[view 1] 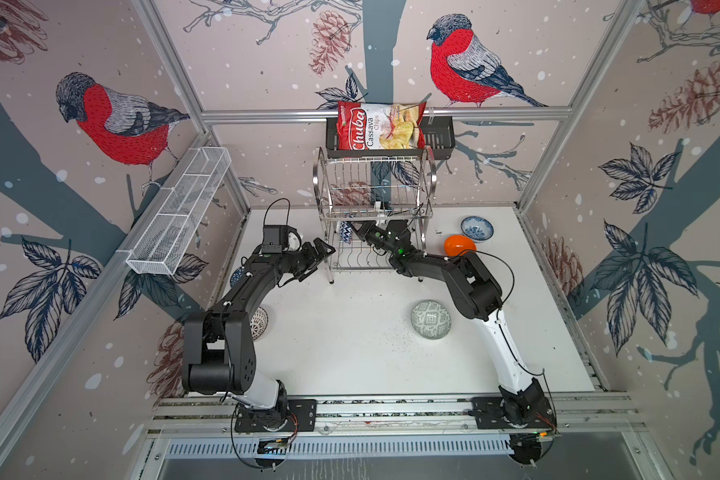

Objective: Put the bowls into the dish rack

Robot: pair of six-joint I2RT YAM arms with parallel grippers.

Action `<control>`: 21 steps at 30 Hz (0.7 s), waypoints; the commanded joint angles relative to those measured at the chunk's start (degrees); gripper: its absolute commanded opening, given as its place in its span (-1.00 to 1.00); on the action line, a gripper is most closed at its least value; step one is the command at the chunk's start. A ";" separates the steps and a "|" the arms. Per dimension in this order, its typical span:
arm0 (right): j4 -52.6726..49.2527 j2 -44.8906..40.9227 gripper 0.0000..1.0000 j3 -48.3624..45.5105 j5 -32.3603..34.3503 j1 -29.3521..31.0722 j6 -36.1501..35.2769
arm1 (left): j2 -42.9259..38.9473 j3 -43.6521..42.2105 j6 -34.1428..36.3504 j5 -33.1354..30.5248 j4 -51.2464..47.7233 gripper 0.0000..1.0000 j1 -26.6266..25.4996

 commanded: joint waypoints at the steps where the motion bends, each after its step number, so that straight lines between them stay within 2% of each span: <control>1: 1.64 0.88 -1.00 1.25 -2.24 -0.10 -0.52 | -0.36 0.27 0.95 -0.06 -0.18 0.95 0.14; 21: 0.18 5.91 -1.00 7.77 -2.76 -0.69 1.50 | -0.10 -0.50 0.09 4.37 4.03 0.95 0.12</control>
